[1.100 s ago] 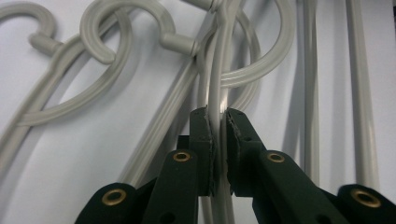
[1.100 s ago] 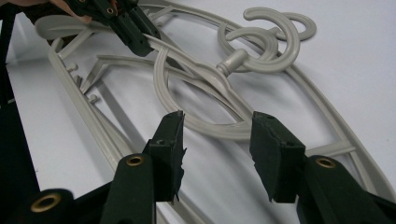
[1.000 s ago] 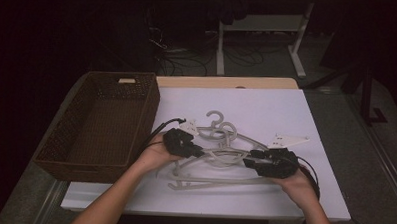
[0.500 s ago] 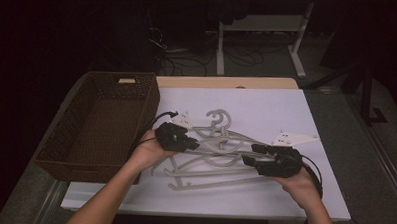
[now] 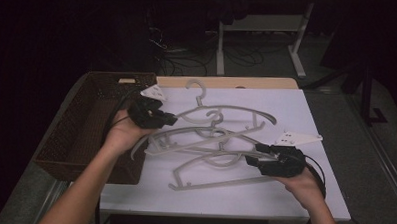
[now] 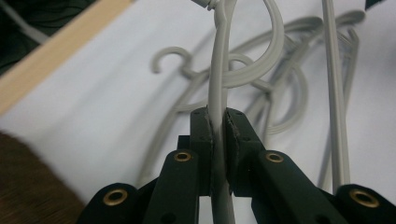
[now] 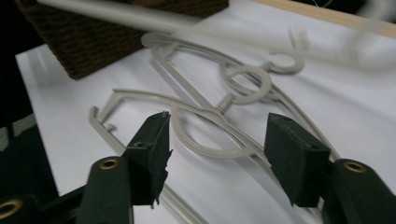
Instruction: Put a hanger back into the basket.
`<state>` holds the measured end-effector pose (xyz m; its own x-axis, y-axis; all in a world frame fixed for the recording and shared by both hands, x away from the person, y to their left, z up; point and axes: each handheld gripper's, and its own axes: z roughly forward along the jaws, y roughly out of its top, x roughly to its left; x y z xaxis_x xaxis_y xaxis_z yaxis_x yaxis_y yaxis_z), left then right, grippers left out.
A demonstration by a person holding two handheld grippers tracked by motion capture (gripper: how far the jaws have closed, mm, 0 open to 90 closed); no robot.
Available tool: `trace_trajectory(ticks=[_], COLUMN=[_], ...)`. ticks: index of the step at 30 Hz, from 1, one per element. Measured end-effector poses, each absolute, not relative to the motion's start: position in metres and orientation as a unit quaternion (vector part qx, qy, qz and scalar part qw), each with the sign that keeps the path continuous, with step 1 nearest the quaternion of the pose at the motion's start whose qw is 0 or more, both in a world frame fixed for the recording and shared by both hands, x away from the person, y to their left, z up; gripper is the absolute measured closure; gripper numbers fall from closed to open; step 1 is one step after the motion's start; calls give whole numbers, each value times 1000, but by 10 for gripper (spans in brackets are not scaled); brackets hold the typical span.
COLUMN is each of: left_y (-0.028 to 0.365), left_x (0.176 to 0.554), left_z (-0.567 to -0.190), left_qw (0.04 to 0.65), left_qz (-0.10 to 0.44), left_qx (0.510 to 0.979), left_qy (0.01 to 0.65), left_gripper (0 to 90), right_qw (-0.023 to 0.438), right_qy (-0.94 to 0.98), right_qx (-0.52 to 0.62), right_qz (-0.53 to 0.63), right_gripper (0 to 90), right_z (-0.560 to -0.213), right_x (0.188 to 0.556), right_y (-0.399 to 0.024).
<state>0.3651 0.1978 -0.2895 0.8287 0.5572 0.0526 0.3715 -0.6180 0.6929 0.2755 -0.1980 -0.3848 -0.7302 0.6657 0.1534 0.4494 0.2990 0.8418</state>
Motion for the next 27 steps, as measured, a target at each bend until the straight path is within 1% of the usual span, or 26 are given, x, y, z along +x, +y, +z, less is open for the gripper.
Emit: trace_trajectory(ticks=[1,2,3,4,5,7,10,12,15,16,17,20,27], left_y=[198,213,213,221,236,252,275,290,313,313,327,347,389], left_x=[365,368,368,370,371,372,372,370,368,368,367,366,369], left_z=[-289,-280,-280,-276,-269,-262,-252,-247,-242,-242,-241,-241,-251], left_qw=[351,354,354,356,360,362,363,366,368,368,368,362,341], left_qz=[132,141,141,143,153,159,172,180,190,190,198,209,232], left_qx=[890,884,884,881,875,869,861,855,845,845,839,832,817], left_qy=[261,271,271,277,287,298,311,321,338,338,348,365,404], left_gripper=[831,831,831,831,831,831,831,831,831,831,831,831,831], right_qw=[115,114,114,122,125,129,140,145,149,148,154,165,169], right_qy=[798,798,798,795,793,790,787,782,772,772,770,772,782], right_qx=[353,357,357,370,375,386,400,413,433,432,431,431,424], right_qz=[475,472,472,465,463,459,448,445,441,442,445,437,424], right_gripper=[385,374,374,347,335,307,242,178,107,62,27,4,4], right_z=[-387,-389,-389,-393,-394,-398,-405,-410,-417,-419,-420,-423,-429], right_x=[276,277,277,279,281,282,283,283,284,283,283,283,284], right_y=[-200,-202,-202,-207,-209,-214,-223,-229,-236,-237,-237,-235,-229])
